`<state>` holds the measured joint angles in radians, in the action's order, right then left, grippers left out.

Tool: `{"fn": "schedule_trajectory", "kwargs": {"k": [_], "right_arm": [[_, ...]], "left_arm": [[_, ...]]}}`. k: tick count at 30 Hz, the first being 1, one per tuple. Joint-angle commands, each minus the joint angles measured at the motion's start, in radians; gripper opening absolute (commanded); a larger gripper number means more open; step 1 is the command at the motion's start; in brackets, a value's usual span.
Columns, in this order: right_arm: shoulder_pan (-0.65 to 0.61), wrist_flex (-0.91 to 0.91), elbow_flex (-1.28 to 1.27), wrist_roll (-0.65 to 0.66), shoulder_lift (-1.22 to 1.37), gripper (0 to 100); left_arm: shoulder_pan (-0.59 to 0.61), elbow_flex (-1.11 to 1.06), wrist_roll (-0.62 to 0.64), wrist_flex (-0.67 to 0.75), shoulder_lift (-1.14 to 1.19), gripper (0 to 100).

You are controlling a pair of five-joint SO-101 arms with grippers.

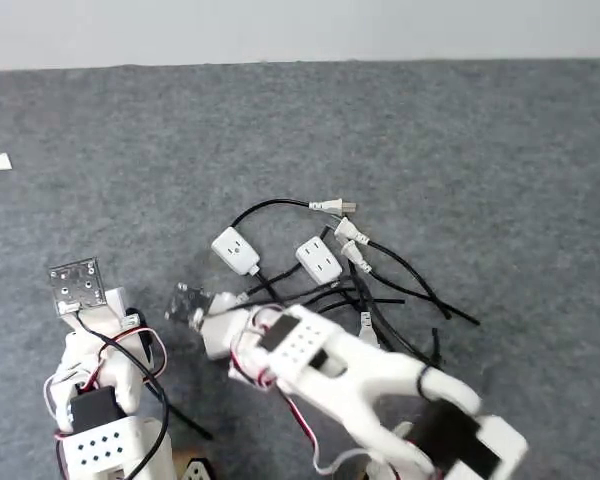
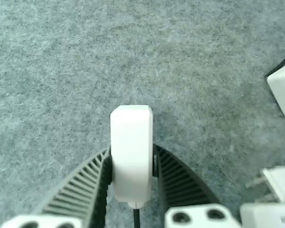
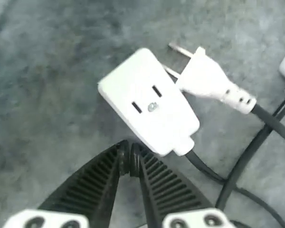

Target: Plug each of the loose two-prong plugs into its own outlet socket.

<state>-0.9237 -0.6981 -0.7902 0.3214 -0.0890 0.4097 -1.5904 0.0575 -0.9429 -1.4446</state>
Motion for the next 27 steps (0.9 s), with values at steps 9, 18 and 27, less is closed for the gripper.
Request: {"fn": "schedule_trajectory", "kwargs": {"k": [9, 18, 27], "right_arm": [[0.265, 0.028, 0.468, -0.014, 0.278, 1.9], [0.415, -0.160, 0.766, -0.020, 0.433, 1.8], [0.378, -0.417, 0.485, -0.127, -0.130, 1.5]], "left_arm": [[-0.006, 0.018, -0.009, 0.023, -0.009, 2], [-0.006, 0.018, -0.009, 0.023, -0.009, 2], [-0.009, 0.018, -0.009, 0.025, -0.009, 2]]}}
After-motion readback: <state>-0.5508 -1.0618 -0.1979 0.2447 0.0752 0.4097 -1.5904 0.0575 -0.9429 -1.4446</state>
